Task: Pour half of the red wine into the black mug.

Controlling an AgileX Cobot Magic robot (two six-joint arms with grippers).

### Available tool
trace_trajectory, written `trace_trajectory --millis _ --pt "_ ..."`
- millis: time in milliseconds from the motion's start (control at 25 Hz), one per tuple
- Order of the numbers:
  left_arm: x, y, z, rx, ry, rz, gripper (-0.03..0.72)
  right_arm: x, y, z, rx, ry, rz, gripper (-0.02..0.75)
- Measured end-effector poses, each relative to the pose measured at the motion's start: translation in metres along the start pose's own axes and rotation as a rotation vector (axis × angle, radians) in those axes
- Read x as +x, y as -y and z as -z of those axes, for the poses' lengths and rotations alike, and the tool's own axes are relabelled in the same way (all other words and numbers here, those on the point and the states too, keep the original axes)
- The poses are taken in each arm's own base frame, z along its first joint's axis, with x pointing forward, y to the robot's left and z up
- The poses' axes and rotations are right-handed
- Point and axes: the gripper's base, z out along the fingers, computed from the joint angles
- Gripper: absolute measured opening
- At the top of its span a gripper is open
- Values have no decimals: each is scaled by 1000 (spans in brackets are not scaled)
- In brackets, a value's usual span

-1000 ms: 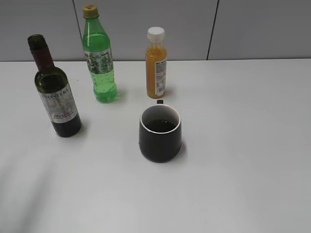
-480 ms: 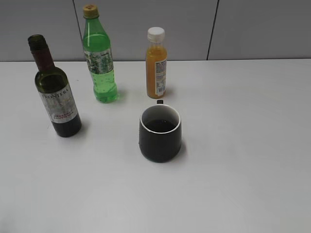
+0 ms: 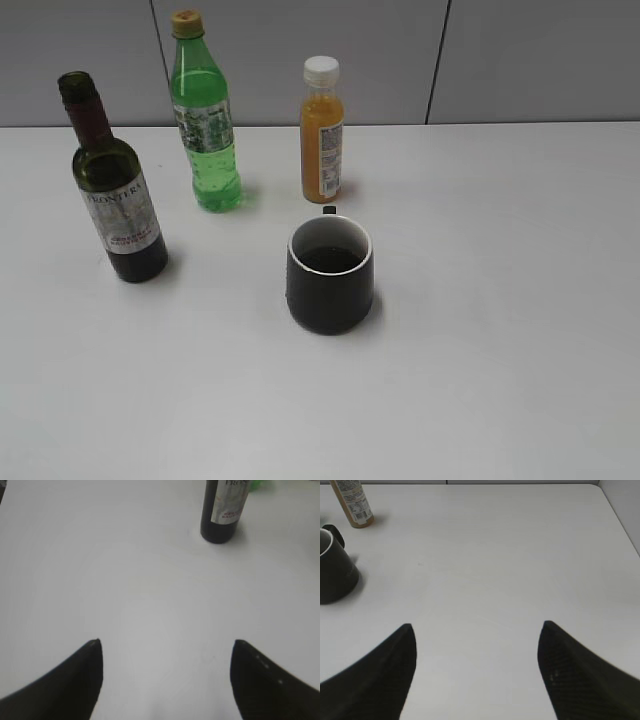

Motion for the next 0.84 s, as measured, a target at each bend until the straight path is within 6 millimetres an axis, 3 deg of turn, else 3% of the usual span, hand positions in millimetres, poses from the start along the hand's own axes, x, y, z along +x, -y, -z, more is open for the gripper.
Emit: trace_trajectory --millis 320,840 --pt "27 3 26 -16 225 -8 591 0 0 0 0 0 0 573" --pt "30 4 26 -7 245 -4 591 0 0 0 -1 0 -1 573"
